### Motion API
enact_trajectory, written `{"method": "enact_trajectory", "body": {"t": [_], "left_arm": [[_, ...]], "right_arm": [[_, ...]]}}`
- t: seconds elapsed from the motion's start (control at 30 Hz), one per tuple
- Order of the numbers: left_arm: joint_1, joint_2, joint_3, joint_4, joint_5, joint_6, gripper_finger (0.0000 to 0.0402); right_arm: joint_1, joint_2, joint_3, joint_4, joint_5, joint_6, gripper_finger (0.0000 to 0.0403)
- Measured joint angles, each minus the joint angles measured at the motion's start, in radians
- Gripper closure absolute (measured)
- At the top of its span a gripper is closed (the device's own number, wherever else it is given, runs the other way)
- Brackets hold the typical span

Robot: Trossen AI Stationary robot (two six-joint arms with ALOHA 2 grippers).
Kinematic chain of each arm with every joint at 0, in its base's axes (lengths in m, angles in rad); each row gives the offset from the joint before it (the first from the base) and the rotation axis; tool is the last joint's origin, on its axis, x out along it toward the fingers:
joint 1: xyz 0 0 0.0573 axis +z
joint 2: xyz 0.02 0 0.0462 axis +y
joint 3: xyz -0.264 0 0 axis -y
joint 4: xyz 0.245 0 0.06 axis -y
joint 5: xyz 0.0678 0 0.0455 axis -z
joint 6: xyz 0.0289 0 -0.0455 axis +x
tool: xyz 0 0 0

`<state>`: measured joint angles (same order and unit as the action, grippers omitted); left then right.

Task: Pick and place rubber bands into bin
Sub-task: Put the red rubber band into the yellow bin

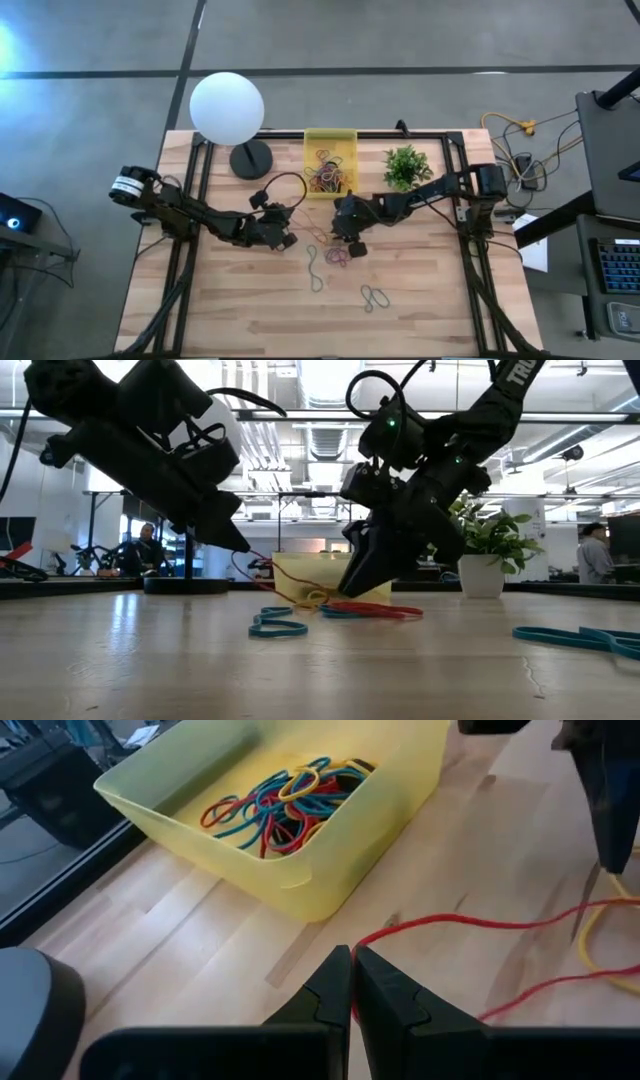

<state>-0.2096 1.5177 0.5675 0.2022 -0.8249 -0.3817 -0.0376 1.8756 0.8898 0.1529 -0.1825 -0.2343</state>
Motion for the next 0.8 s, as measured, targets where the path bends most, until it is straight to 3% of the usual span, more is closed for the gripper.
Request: {"method": "enact_trajectory", "body": {"t": [0.4, 0.63, 0.8], "left_arm": [[0.000, 0.000, 0.001, 0.022, 0.000, 0.002, 0.0402], [0.000, 0.000, 0.001, 0.025, 0.000, 0.003, 0.0402], [0.000, 0.000, 0.001, 0.025, 0.000, 0.003, 0.0402]], "right_arm": [[0.002, 0.080, 0.044, 0.019, -0.016, 0.018, 0.0322], [0.003, 0.064, 0.042, -0.010, -0.003, -0.027, 0.0386], [0.009, 0.019, 0.037, -0.076, 0.034, -0.029, 0.0393]]}}
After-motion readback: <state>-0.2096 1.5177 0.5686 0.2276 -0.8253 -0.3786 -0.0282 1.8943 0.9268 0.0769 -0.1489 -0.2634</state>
